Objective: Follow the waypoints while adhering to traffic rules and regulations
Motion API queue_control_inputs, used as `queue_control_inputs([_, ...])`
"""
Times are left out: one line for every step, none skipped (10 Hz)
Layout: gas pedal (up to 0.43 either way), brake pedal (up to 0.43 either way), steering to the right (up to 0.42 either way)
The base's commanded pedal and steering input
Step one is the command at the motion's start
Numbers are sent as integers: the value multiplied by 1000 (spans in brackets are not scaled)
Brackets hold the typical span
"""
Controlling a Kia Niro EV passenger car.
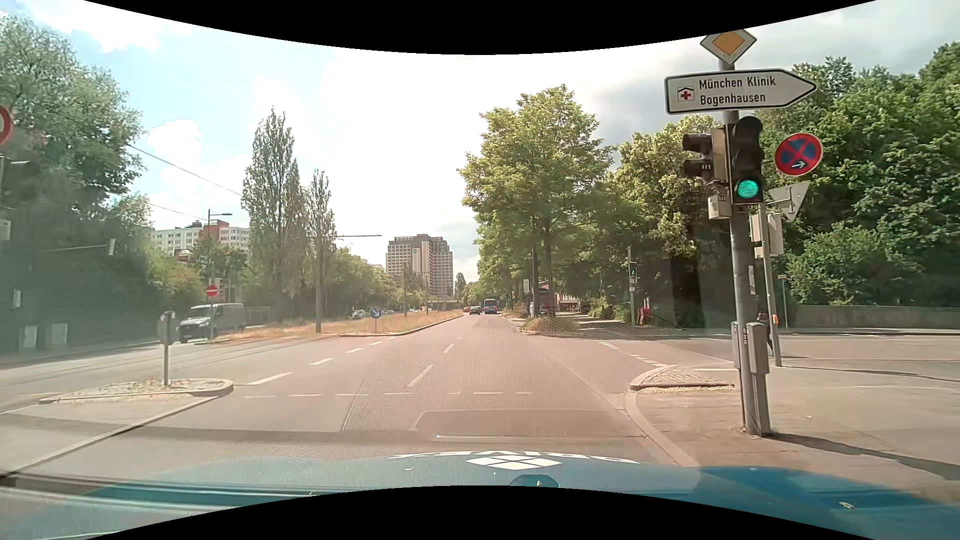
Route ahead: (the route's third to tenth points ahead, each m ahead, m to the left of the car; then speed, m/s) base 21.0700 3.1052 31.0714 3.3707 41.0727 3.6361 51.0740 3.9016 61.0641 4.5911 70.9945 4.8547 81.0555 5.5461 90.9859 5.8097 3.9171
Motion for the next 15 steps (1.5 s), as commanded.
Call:
queue_control_inputs([681,0,-11])
queue_control_inputs([669,0,-10])
queue_control_inputs([661,0,-10])
queue_control_inputs([661,0,-10])
queue_control_inputs([622,0,-12])
queue_control_inputs([598,0,-12])
queue_control_inputs([598,0,-12])
queue_control_inputs([531,0,-12])
queue_control_inputs([488,0,-12])
queue_control_inputs([488,0,-11])
queue_control_inputs([469,0,-10])
queue_control_inputs([449,0,-8])
queue_control_inputs([429,0,-7])
queue_control_inputs([421,0,-8])
queue_control_inputs([409,0,-9])
